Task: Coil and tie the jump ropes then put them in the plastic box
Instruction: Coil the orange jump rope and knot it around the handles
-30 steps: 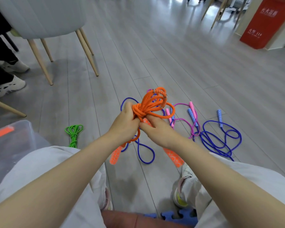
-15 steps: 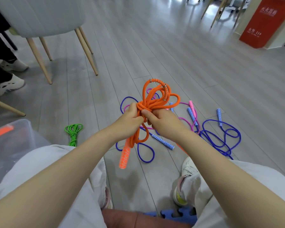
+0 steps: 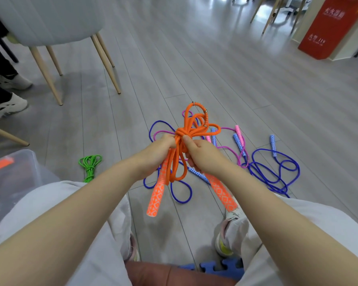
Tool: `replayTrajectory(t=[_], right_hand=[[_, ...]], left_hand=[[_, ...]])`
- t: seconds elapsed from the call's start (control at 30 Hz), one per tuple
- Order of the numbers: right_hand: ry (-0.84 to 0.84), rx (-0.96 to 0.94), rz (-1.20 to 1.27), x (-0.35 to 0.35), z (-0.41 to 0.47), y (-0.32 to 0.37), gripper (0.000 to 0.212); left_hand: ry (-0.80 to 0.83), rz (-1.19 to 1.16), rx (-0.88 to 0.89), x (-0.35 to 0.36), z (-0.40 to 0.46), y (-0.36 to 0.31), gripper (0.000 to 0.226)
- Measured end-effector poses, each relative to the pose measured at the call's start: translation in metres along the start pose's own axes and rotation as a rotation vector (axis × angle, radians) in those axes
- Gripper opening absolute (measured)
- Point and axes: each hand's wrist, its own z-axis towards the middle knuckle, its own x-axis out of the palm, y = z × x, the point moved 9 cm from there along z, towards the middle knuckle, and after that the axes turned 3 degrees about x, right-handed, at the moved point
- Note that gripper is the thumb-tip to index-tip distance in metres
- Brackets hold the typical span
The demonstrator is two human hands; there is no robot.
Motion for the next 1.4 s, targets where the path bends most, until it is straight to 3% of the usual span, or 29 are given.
replayTrajectory(t=[0.1, 0.3, 0.6, 0.7, 0.8, 1.1, 1.23, 1.33, 1.4], right_hand=[[0.000, 0.079, 0.203, -0.008, 0.001, -0.007, 0.053], [-0.005, 0.039, 0.220, -0.015, -0.001, 0.000, 0.043], [0.154, -0.013, 0.312, 0.006, -0.008, 0.010, 0.049], [0.217, -0.061, 0.256, 0.007, -0.014, 0.016, 0.024], [0.269, -0.056, 0.215, 0.009, -0.013, 0.012, 0.014], [0.217, -0.040, 0.143, -0.006, -0.002, 0.001, 0.031], [0.221, -0.075, 0.147, -0.008, -0.005, 0.004, 0.020], [0.218, -0.099, 0.167, -0.012, -0.006, 0.008, 0.015], [0.219, -0.103, 0.157, -0.013, -0.007, 0.010, 0.013]], left_hand=[[-0.016, -0.022, -0.001, -0.010, 0.000, -0.001, 0.032], [0.034, -0.045, 0.086, -0.010, 0.003, -0.006, 0.027], [-0.037, 0.269, 0.105, -0.015, 0.002, -0.008, 0.032], [-0.041, 0.371, 0.125, -0.017, 0.002, -0.010, 0.038], [-0.060, 0.429, 0.143, -0.021, 0.001, -0.013, 0.039], [0.099, 0.111, 0.032, -0.025, 0.002, -0.008, 0.031], [0.146, -0.097, -0.051, -0.020, -0.001, -0.007, 0.027], [0.186, -0.265, -0.126, -0.013, -0.005, -0.007, 0.005], [0.202, -0.314, -0.147, -0.009, -0.006, -0.006, 0.015]])
